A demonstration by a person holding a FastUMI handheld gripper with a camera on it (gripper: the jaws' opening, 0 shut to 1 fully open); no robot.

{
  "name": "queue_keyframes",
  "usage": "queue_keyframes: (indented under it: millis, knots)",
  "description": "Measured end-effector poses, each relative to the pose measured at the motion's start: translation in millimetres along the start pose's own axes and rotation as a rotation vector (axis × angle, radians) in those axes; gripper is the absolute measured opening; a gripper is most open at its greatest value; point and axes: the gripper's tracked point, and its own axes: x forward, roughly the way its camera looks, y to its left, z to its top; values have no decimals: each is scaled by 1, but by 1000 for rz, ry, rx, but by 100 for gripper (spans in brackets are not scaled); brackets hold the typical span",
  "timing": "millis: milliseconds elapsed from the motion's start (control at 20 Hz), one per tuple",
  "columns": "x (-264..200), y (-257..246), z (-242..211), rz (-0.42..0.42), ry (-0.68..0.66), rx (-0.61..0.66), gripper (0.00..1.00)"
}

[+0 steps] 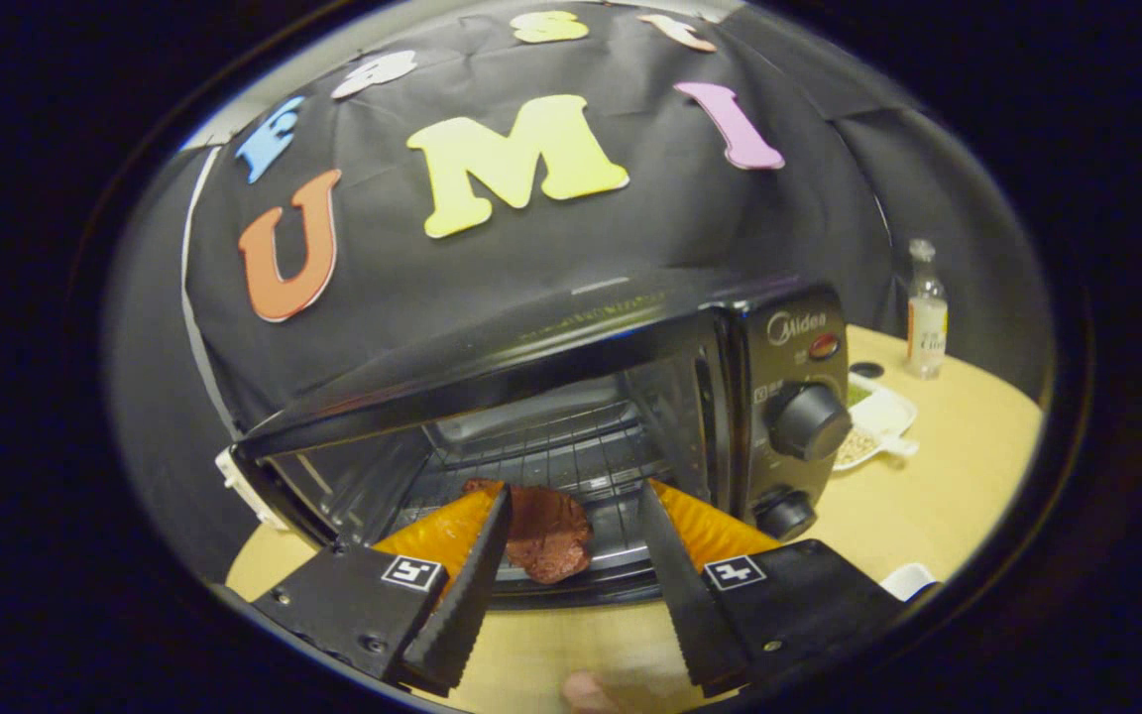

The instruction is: Open the toaster oven, put the food inside, and close the toaster oven door.

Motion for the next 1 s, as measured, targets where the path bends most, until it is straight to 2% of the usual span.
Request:
queue_keyframes:
  millis: [50, 150, 200, 300, 400, 600, 750, 1000]
  knots:
    - [-10, 5, 2, 12, -15, -31, 82]
    - [-34, 10, 3, 28, -46, -79, 88]
    - [-49, 13, 2, 41, -62, -99, 95]
    - [-75, 21, -11, 69, -48, -126, 98]
    - [-100, 21, -37, 77, -11, -144, 98]
    - [-138, 8, -87, -1, 72, -247, 98]
    - [-151, 0, -125, -32, 157, -251, 99]
    - [-156, 10, -167, 0, 281, -215, 99]
